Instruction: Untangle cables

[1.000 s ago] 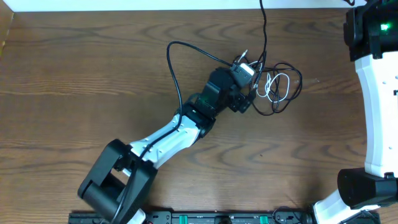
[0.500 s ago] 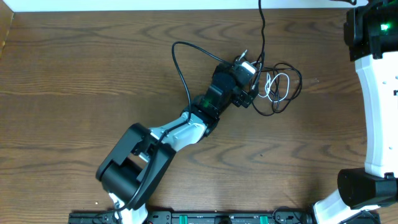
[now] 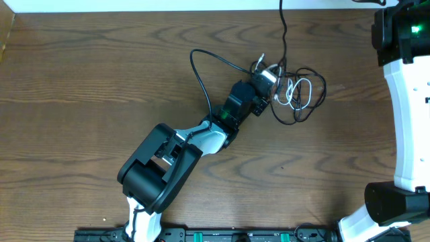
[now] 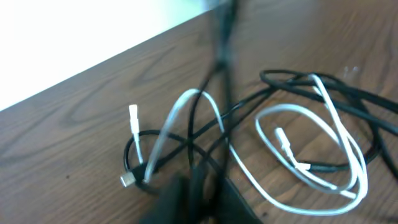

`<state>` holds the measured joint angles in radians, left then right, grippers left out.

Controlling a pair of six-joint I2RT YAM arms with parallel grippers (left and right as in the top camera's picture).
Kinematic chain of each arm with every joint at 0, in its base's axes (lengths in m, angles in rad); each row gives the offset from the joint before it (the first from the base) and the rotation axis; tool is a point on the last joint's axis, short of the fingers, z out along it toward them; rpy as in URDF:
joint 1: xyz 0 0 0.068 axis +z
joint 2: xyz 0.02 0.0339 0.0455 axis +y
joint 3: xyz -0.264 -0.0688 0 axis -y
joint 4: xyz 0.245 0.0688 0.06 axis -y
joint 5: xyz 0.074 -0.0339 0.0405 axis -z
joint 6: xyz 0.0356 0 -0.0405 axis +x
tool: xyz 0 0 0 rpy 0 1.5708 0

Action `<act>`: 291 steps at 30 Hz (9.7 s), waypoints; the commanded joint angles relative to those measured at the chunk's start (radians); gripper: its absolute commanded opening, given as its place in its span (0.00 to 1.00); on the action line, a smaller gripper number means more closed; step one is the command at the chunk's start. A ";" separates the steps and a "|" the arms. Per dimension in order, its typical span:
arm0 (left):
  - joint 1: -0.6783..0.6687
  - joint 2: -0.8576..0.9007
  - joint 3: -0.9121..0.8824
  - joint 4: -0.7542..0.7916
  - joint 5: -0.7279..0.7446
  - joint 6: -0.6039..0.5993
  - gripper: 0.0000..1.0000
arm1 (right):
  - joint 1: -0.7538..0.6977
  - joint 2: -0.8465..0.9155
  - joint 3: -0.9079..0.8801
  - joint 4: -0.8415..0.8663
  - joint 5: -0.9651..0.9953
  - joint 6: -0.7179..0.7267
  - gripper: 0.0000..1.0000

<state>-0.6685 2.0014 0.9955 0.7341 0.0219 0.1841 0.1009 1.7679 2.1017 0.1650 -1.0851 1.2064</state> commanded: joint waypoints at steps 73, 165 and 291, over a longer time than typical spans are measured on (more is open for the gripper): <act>0.286 -0.819 0.018 -0.543 0.187 -0.237 0.08 | -0.255 0.170 0.007 -1.410 0.623 -1.266 0.99; 0.286 -0.730 0.018 -0.606 0.325 -0.448 0.91 | -0.020 0.061 0.045 -1.249 0.505 -1.594 0.01; 0.219 -0.233 0.009 -0.338 0.108 -0.402 0.08 | -0.150 0.037 0.370 -0.868 0.665 -1.078 0.01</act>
<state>-0.5091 1.8099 0.9974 0.3969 0.1684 -0.2569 -0.0250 1.8000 2.4599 -0.6842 -0.4572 0.1795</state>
